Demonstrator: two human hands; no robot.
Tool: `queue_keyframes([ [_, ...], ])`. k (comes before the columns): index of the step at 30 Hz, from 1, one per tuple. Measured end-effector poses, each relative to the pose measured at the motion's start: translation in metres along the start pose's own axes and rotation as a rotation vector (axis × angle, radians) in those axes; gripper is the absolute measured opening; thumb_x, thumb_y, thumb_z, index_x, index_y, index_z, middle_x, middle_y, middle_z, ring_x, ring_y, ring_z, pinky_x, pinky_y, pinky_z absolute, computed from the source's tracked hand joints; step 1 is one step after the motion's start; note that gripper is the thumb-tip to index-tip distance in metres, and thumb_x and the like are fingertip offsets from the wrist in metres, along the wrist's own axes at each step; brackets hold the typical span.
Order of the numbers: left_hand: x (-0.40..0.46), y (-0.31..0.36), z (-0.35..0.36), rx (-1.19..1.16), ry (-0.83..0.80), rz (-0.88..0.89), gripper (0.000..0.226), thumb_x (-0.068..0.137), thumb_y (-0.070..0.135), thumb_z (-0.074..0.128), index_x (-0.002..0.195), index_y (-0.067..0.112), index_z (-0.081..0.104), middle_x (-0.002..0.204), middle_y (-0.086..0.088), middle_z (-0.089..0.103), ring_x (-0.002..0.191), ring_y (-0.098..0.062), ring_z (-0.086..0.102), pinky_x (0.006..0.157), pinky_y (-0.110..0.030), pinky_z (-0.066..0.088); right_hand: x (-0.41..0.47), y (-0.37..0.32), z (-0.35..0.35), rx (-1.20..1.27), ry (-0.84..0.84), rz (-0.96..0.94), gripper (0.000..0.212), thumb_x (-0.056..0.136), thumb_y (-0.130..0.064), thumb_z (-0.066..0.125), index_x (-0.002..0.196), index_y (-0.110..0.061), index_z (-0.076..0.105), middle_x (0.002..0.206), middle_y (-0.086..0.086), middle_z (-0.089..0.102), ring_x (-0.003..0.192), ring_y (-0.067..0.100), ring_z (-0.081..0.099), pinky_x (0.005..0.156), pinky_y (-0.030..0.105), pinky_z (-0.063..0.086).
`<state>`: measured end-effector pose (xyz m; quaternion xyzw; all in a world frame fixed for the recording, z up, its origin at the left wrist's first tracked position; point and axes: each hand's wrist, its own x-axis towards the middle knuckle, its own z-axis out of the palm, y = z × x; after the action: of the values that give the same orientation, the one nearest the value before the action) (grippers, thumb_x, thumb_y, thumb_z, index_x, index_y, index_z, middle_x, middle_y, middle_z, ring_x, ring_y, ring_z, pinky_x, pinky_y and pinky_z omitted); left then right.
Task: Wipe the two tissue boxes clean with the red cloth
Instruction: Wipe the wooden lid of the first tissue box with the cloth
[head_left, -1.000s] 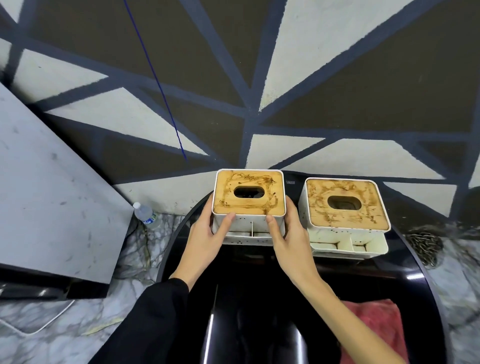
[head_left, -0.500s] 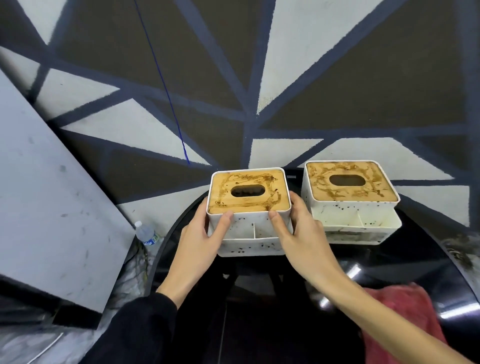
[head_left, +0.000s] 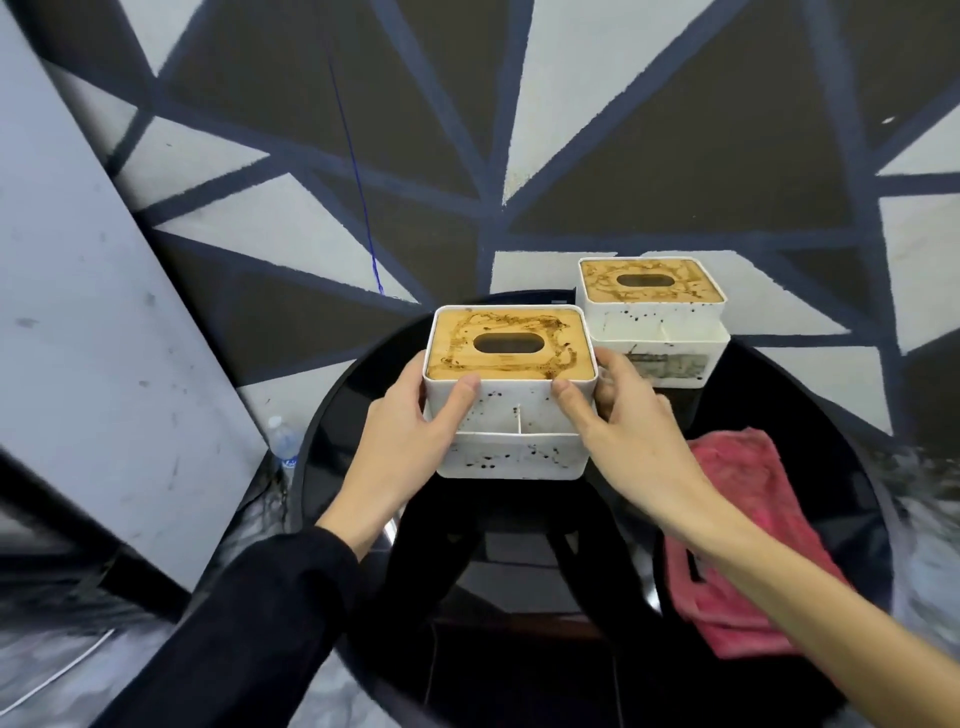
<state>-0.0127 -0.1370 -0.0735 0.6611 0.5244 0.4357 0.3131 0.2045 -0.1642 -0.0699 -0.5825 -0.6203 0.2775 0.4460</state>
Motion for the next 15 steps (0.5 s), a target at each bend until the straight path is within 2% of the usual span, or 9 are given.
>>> queue_keyframes([
  [2,-0.015,0.002,0.002,0.011,-0.011,-0.006,0.025,0.104,0.047,0.062,0.129,0.048,0.06,0.107,0.041,0.07,0.106,0.022,0.061,0.078,0.002,0.043,-0.017,0.002,-0.002,0.007,-0.004,0.022,0.02,0.104,-0.041,0.057,0.122,-0.043,0.05,0.101,-0.019,0.072,0.103,0.003,0.06,0.077,0.011,0.04],
  [3,-0.022,0.003,0.003,0.015,-0.017,-0.013,0.022,0.104,0.047,0.062,0.126,0.05,0.059,0.106,0.043,0.069,0.105,0.022,0.061,0.078,0.002,0.043,-0.024,0.004,-0.004,0.008,0.0,0.029,0.021,0.104,-0.042,0.057,0.124,-0.044,0.049,0.107,-0.016,0.074,0.108,0.012,0.061,0.082,0.021,0.042],
  [5,-0.036,0.006,0.004,0.02,-0.027,-0.024,0.018,0.104,0.048,0.061,0.121,0.054,0.058,0.106,0.045,0.067,0.105,0.022,0.061,0.078,0.002,0.043,-0.037,0.005,-0.006,0.017,0.011,0.028,0.026,0.104,-0.043,0.057,0.13,-0.041,0.053,0.109,-0.014,0.075,0.107,0.017,0.062,0.086,0.029,0.042],
  [7,-0.048,0.007,0.006,0.019,-0.025,-0.028,0.018,0.104,0.049,0.061,0.122,0.051,0.06,0.107,0.043,0.068,0.105,0.02,0.062,0.078,0.001,0.044,-0.048,0.006,-0.007,0.025,0.014,0.029,0.029,0.104,-0.043,0.058,0.132,-0.039,0.055,0.105,-0.014,0.075,0.099,0.012,0.062,0.082,0.022,0.044],
  [10,-0.061,0.01,0.009,0.012,-0.008,-0.033,0.02,0.104,0.046,0.062,0.124,0.046,0.061,0.102,0.033,0.073,0.1,0.021,0.062,0.074,0.001,0.044,-0.062,0.007,-0.009,0.032,0.029,0.031,0.028,0.103,-0.044,0.058,0.131,-0.039,0.057,0.097,-0.013,0.074,0.094,0.01,0.06,0.078,0.022,0.044],
  [11,-0.064,0.011,0.01,0.011,-0.004,-0.033,0.019,0.104,0.045,0.062,0.123,0.045,0.061,0.102,0.031,0.073,0.099,0.021,0.062,0.073,0.001,0.043,-0.066,0.006,-0.01,0.03,0.034,0.026,0.026,0.103,-0.043,0.059,0.129,-0.039,0.058,0.096,-0.014,0.074,0.09,0.006,0.061,0.075,0.018,0.043],
  [13,-0.07,0.011,0.01,0.013,-0.006,-0.031,0.018,0.104,0.045,0.062,0.122,0.045,0.062,0.101,0.033,0.074,0.099,0.021,0.062,0.073,0.001,0.043,-0.072,0.005,-0.01,0.02,0.039,0.018,0.023,0.103,-0.042,0.059,0.126,-0.038,0.06,0.098,-0.015,0.076,0.086,-0.002,0.064,0.07,0.01,0.042],
  [15,-0.073,0.012,0.009,0.019,-0.016,-0.031,0.019,0.104,0.046,0.062,0.123,0.045,0.061,0.102,0.04,0.07,0.099,0.02,0.063,0.074,0.001,0.044,-0.077,0.004,-0.011,0.004,0.045,0.015,0.022,0.103,-0.041,0.059,0.126,-0.037,0.059,0.101,-0.017,0.077,0.088,-0.003,0.065,0.071,0.009,0.043],
])
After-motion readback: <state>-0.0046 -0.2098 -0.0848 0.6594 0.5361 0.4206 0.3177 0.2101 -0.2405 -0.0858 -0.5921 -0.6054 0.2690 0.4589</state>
